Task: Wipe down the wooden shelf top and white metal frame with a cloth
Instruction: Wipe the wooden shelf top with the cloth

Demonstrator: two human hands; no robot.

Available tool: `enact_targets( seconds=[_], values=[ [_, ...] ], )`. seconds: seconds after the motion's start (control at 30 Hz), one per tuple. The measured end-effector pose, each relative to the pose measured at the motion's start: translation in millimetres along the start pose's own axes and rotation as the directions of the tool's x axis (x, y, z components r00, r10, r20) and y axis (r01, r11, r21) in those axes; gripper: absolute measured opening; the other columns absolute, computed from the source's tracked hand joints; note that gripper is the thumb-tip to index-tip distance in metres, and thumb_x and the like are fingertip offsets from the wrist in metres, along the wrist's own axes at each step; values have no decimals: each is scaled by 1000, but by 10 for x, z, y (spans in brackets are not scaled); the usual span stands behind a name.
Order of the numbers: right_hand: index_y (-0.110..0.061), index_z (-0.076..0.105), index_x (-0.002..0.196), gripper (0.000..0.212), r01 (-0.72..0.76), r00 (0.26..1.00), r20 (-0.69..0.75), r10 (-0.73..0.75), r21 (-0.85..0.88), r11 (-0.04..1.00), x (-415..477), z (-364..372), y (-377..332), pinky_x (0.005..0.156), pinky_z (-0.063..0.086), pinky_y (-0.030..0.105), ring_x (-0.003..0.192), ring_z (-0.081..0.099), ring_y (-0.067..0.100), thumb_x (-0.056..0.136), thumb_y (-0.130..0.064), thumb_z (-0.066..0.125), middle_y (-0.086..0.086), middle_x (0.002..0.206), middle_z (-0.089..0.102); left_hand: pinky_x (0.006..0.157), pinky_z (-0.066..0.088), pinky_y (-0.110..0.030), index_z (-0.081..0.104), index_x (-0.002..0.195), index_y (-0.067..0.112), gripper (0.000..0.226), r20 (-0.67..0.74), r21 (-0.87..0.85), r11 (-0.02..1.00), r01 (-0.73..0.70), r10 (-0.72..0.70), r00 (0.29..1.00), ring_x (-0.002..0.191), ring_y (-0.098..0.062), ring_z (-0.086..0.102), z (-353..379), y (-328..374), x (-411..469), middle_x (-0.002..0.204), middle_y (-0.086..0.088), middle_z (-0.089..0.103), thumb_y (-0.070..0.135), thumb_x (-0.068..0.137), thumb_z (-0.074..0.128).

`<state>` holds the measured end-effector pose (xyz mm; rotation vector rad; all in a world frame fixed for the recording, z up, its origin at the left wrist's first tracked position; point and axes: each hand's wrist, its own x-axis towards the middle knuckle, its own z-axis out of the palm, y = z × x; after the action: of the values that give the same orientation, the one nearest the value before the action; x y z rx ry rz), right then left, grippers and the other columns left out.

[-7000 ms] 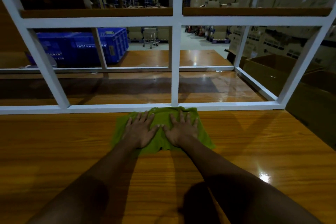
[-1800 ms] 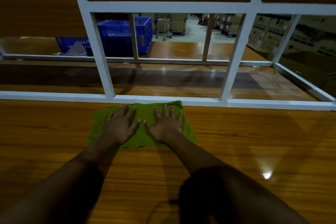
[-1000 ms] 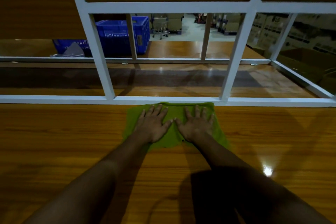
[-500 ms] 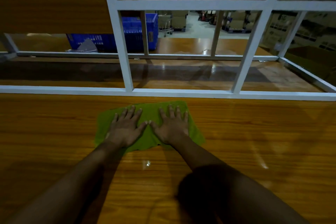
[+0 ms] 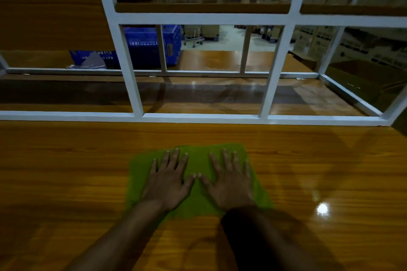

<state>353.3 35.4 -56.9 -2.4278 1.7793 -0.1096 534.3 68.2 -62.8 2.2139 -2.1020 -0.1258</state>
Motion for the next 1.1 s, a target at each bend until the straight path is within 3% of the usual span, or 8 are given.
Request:
enact_targets(
  seconds=[0.27,0.43,0.77,1.1],
  values=[
    [-45,-8,154,83,-191,982,-10,191,-44,981,-5,-97,954,119,-4,56,151,-12,27,79,-83,-3,-1,165,-10,120,-6,-54,-2,157,30,73,34,-11,991,-137,137,990,151,-25,-13,74,958,447,164,-1,-13,67,96,11],
    [-43,1,156,88,-246,967,-69,244,-19,969,324,-103,1076,119,0,58,152,-3,33,80,-86,0,4,166,0,119,-6,-53,4,158,30,71,45,-41,985,-166,168,985,151,-24,-10,87,1048,848,165,-1,-8,67,96,12],
    [-38,2,157,80,-156,988,3,156,-20,988,938,-82,313,118,-6,60,151,-8,34,89,-79,12,7,166,-6,121,1,-52,9,157,33,74,-4,-7,996,-91,91,996,152,-23,-2,-6,128,1146,166,1,-2,71,94,13],
    [-35,2,157,80,-30,998,46,31,-32,999,674,49,-765,116,-10,61,151,-10,36,90,-77,11,8,165,-8,121,4,-53,6,157,33,75,-22,41,999,-9,10,1000,152,-23,0,-75,-895,483,166,0,-3,72,93,8]
  ],
)
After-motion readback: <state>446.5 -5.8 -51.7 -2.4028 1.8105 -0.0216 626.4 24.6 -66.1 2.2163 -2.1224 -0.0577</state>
